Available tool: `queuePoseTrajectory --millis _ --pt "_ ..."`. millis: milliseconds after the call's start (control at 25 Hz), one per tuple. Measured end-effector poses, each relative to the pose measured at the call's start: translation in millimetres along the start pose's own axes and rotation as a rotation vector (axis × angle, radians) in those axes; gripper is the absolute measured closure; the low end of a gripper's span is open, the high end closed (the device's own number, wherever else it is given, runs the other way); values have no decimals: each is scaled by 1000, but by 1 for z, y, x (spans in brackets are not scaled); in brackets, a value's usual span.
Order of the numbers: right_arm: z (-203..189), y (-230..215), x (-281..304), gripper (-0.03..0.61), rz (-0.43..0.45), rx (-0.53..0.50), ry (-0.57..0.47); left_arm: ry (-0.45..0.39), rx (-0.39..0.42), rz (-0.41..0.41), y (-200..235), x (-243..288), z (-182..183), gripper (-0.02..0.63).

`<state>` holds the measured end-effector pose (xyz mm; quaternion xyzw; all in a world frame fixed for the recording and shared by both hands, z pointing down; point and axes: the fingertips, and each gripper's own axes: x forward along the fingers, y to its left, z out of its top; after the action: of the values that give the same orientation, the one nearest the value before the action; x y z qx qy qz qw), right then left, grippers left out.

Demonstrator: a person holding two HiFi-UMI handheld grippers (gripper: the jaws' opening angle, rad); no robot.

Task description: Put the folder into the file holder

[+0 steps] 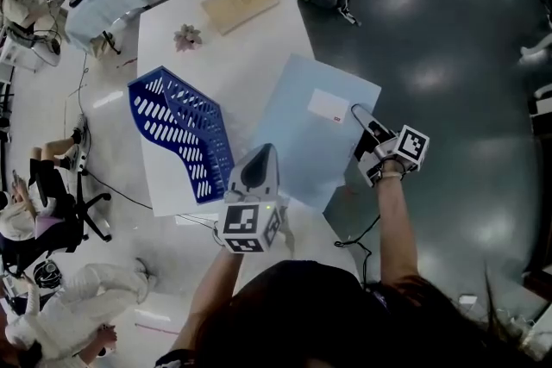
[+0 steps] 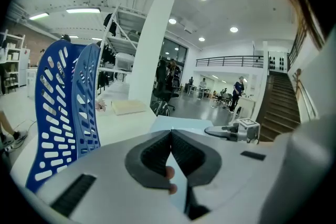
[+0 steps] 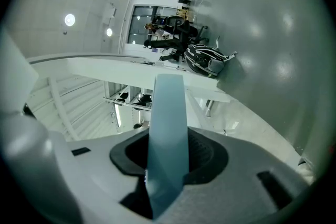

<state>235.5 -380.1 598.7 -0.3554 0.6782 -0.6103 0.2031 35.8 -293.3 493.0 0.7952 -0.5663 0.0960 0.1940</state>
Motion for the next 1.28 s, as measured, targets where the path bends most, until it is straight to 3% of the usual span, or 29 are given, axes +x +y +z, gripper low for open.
queuePoseTrajectory --millis 1280 --pt "-26 95 -107 433 -17 -155 -329 -53 60 -77 9 -93 13 607"
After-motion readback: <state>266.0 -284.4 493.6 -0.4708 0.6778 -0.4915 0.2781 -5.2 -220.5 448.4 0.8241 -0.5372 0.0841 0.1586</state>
